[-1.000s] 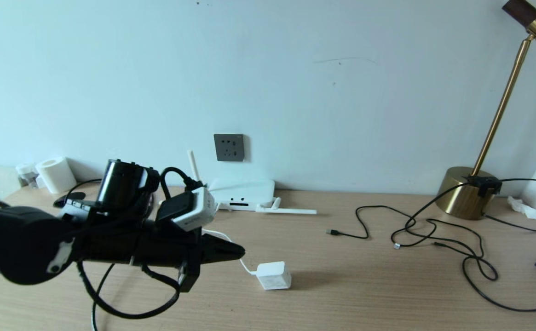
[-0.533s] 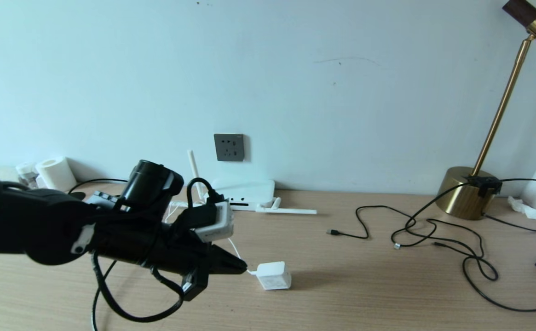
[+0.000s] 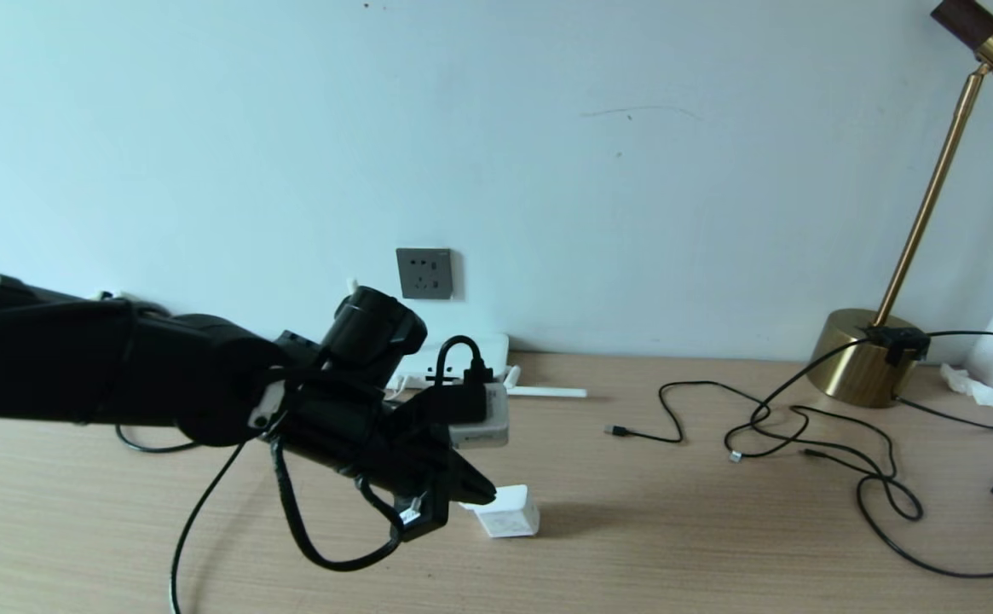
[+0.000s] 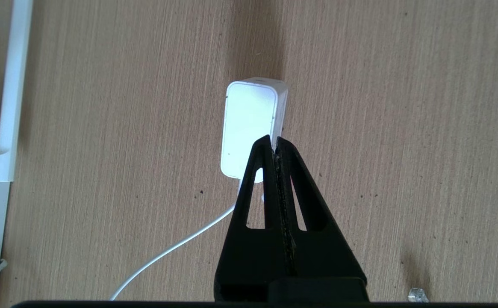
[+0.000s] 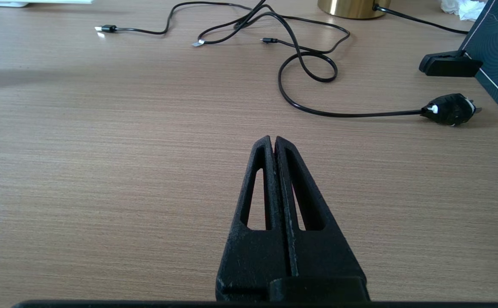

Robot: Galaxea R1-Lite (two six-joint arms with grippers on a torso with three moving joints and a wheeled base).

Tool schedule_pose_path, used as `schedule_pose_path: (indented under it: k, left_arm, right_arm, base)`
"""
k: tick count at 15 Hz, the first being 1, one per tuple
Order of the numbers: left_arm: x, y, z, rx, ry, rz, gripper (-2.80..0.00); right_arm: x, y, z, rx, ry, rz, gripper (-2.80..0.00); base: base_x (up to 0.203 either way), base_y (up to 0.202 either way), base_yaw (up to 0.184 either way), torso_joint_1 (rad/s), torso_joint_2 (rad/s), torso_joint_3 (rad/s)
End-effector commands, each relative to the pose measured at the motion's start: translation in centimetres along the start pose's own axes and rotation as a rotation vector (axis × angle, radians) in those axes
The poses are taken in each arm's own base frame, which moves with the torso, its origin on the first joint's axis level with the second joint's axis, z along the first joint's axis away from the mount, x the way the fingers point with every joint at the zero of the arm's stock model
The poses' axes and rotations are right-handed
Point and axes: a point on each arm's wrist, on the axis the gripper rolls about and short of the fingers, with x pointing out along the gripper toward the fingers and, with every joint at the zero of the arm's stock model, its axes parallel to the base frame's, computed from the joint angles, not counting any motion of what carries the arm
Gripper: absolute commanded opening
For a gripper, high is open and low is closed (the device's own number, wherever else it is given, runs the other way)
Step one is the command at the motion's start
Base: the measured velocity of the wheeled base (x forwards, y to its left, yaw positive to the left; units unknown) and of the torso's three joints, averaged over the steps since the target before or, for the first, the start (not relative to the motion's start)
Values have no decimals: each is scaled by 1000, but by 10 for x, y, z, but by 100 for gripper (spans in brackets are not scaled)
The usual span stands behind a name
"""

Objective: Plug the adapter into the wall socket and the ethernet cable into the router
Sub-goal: Pick up plug

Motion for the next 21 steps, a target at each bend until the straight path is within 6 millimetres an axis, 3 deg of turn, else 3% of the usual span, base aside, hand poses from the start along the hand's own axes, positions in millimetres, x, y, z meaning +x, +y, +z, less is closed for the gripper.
schedule_pose_path:
  k: [1, 5, 14, 21]
  left_arm:
    - [9, 8, 3, -6, 20, -20, -280]
    - [6, -4, 10, 23, 54, -3, -280]
    - [-56, -46, 12, 88, 4, 66, -280]
    - [-69, -51, 16, 107, 36, 142, -280]
  right_arm:
    - [0, 0, 0, 0, 3, 0, -280]
    - [0, 0, 0, 0, 1, 0, -280]
    - [0, 0, 0, 0, 3, 0, -280]
    - [0, 0, 0, 0, 3, 0, -280]
  base:
    - [0, 0, 0, 0, 0, 0]
    - [0, 0, 0, 0, 0, 0]
    - [0, 0, 0, 0, 0, 0]
    - [0, 0, 0, 0, 0, 0]
